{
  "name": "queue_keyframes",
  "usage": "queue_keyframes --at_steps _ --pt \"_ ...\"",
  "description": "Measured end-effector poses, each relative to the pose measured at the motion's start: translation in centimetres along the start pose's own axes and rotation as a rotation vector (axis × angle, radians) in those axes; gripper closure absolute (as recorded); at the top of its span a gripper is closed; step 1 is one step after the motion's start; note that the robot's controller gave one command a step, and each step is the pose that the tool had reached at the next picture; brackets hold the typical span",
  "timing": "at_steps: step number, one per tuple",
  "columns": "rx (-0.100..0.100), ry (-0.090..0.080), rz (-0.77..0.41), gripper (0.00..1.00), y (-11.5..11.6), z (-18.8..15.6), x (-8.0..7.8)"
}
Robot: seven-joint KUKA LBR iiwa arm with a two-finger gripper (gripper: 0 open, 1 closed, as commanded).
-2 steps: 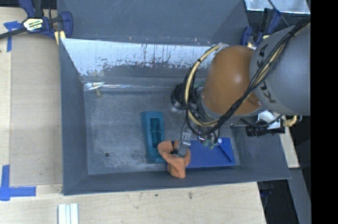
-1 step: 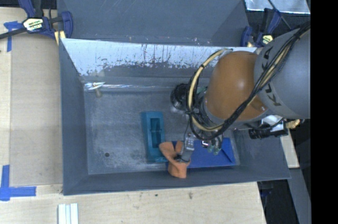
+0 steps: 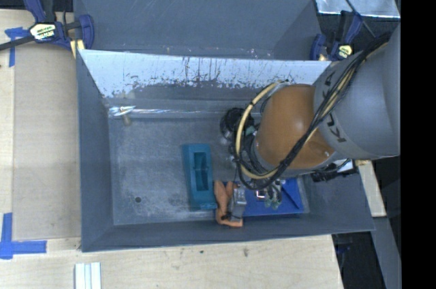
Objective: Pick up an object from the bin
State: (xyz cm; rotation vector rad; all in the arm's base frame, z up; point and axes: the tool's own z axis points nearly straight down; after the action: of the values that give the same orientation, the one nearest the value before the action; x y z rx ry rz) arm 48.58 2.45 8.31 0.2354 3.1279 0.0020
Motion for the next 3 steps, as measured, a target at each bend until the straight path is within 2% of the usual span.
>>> queue_keyframes --at_steps 1,3 --pt "0.001 -0.017 0.24 1.0 2.21 0.86 -0.68" --pt "0.002 -0.013 0.24 1.0 2.19 0.6 -0.61"
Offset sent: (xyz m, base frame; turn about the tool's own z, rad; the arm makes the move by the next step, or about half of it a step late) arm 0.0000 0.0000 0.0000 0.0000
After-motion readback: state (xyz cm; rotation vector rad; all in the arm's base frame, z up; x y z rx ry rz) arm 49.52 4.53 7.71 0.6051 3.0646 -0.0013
